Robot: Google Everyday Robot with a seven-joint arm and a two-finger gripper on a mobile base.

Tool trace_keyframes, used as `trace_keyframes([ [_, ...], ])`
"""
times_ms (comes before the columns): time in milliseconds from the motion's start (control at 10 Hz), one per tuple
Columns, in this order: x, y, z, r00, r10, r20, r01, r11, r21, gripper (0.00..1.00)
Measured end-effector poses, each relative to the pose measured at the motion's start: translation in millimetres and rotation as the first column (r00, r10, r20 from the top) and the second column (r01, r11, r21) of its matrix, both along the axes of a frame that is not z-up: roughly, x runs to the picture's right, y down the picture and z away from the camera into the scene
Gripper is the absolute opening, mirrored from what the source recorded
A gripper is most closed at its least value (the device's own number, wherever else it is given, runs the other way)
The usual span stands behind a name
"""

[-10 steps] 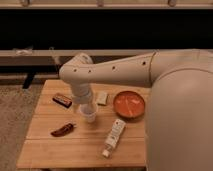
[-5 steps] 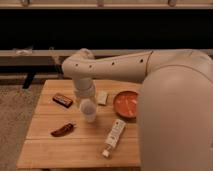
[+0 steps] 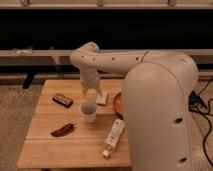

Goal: Wipe the white sponge on the table

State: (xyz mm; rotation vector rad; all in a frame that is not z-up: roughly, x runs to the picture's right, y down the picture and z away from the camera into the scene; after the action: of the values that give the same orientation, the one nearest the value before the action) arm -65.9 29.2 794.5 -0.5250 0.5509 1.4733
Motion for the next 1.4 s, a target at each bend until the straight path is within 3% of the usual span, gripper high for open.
trace_keyframes([
  [500,8,8,76.1,0.999,0.014,-0.038,-0.013,0.9996,0.026,0.65],
  [800,19,4,101.3,0.998,0.032,-0.052,-0.030,0.9992,0.025,0.65],
  [1400,22,6,105.3,0.998,0.042,-0.050,-0.041,0.9990,0.015,0.65],
])
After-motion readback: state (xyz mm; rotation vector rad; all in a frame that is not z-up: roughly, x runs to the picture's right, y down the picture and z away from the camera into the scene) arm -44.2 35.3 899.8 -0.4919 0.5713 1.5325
